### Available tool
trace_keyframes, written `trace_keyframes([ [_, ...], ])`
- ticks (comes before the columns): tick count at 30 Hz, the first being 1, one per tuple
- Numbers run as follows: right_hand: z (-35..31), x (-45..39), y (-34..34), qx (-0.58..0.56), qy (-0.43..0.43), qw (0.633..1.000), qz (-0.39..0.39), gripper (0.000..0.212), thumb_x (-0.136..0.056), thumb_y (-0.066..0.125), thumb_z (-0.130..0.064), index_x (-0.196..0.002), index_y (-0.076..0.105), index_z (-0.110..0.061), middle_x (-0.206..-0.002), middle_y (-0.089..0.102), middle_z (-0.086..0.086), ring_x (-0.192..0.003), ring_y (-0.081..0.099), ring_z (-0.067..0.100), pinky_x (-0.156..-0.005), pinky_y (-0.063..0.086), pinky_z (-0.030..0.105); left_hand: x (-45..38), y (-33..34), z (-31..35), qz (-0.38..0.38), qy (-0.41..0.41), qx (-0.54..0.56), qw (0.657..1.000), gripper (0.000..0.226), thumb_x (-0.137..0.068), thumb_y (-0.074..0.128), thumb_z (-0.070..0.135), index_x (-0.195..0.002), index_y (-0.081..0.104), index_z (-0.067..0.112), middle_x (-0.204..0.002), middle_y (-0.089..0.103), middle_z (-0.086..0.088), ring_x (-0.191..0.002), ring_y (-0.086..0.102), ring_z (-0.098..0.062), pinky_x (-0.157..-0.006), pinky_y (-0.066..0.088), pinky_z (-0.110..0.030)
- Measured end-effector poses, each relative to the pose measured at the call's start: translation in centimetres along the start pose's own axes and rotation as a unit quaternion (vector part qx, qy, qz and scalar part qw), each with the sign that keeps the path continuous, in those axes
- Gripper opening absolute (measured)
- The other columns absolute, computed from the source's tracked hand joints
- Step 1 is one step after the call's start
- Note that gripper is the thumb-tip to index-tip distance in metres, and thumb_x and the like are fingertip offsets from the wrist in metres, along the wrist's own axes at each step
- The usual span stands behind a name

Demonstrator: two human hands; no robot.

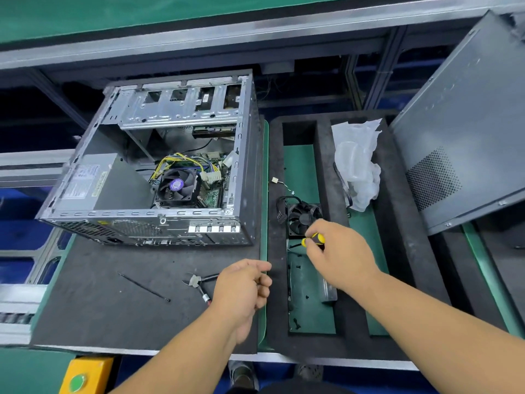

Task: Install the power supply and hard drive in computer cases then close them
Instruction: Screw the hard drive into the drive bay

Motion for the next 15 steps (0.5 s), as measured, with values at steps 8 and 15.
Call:
trace_keyframes([
  [8,-2.6,2.5,-8.7,-0.244,0.060,0.962,0.107,0.009,-0.083,0.061,-0.030,-0.083,0.065,-0.038,-0.070,0.068,-0.021,-0.043,0.046,0.005,-0.044,0.036,0.015,0.9,2.1,2.7,-0.076,-0.049,0.099,0.991,0.022,-0.101,0.060,0.013,-0.114,0.068,-0.003,-0.084,0.072,-0.016,-0.063,0.063,-0.019,-0.053,0.048,-0.026],
  [15,-6.2,3.7,-13.5,-0.321,0.060,0.931,0.162,0.028,-0.088,0.067,-0.004,-0.076,0.067,-0.030,-0.048,0.054,-0.010,-0.041,0.034,0.005,-0.041,0.028,0.012,3.0,4.0,6.8,-0.202,-0.100,0.235,0.945,0.026,-0.093,0.069,0.022,-0.100,0.074,-0.003,-0.085,0.067,-0.015,-0.062,0.059,-0.017,-0.050,0.050,-0.024],
])
Point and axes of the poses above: each hand's wrist, its own x-axis away from the middle knuckle, its own y-axis out of the palm, z = x × y, the point moved 2 cm from there along -x, towards the middle knuckle
